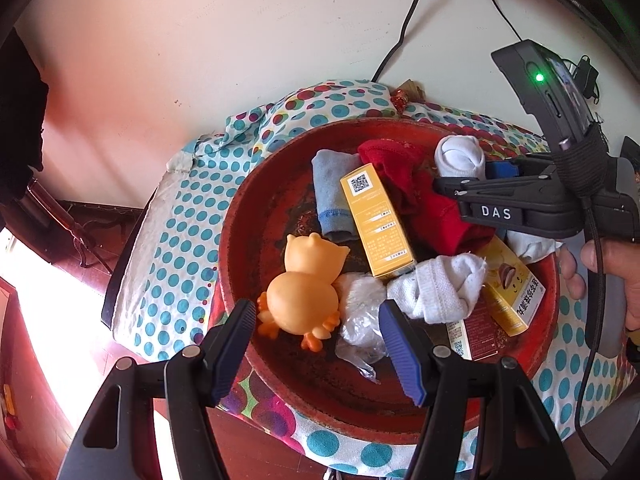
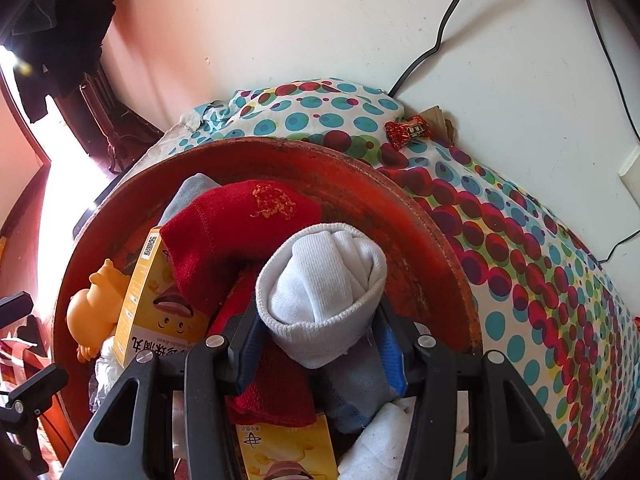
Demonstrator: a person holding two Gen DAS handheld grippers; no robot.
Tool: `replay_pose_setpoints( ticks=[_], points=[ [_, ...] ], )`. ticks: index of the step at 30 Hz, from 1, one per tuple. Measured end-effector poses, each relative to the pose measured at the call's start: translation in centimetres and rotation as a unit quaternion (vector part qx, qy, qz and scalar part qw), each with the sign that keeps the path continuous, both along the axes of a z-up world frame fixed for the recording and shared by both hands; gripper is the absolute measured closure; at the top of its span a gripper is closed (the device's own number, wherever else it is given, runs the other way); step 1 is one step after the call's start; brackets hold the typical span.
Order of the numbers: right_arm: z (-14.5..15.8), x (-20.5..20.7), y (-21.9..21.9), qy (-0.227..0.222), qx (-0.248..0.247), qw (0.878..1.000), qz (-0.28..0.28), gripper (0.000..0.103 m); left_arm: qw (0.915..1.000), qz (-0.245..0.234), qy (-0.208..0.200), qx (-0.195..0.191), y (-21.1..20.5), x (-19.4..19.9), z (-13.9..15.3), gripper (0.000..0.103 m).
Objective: Organize objects
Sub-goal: 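Carry the held white sock over the red tray with the right tool, then open the right tool to drop the white sock into the tray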
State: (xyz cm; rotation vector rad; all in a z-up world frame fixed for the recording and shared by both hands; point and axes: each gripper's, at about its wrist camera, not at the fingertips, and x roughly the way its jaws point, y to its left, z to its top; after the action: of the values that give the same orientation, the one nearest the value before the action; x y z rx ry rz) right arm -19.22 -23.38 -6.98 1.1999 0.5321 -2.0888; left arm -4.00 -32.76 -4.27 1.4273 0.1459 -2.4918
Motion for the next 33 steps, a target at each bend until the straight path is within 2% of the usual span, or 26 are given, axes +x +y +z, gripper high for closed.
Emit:
replay_pose_setpoints(
  ticks=[11,18,21,23,25,29,33],
  points=[
    [0.2,0.7,0.3,0.022,0.001,1.0,-0.001,0.055,0.9998,-0.005,0.011,0.013,0.4,-0.2,0.0,0.037],
    [0.1,1.0,0.7,0.021,-0.007,1.0,-0.008,0.051,0.9999,-0.001,0.007,0.01,0.7,-0.3,-0.4,0.037],
    [0.3,1.0,0.9,0.024,-0.01,1.0,-0.014,0.04,0.9999,-0.005,0.009,0.011,0.9,-0.4,-0.4,0.037],
    [0.5,1.1,1.1,0.03,-0.013,0.999,-0.019,0.029,0.9999,-0.003,0.009,0.012,1.0,-0.5,-0.4,0.037],
    [0.7,1.2,1.2,0.031,-0.018,0.999,-0.02,0.028,0.9999,-0.004,0.009,0.012,1.1,-0.5,-0.5,0.037],
    [1.1,1.5,1.3,0.03,-0.02,0.999,-0.023,0.017,0.9999,-0.004,0.012,0.009,1.4,-0.4,-0.3,0.037],
    [1.6,2.2,1.4,0.037,-0.021,0.999,-0.022,0.014,0.9999,-0.002,0.015,0.007,1.5,-0.4,-0.1,0.037]
  ],
)
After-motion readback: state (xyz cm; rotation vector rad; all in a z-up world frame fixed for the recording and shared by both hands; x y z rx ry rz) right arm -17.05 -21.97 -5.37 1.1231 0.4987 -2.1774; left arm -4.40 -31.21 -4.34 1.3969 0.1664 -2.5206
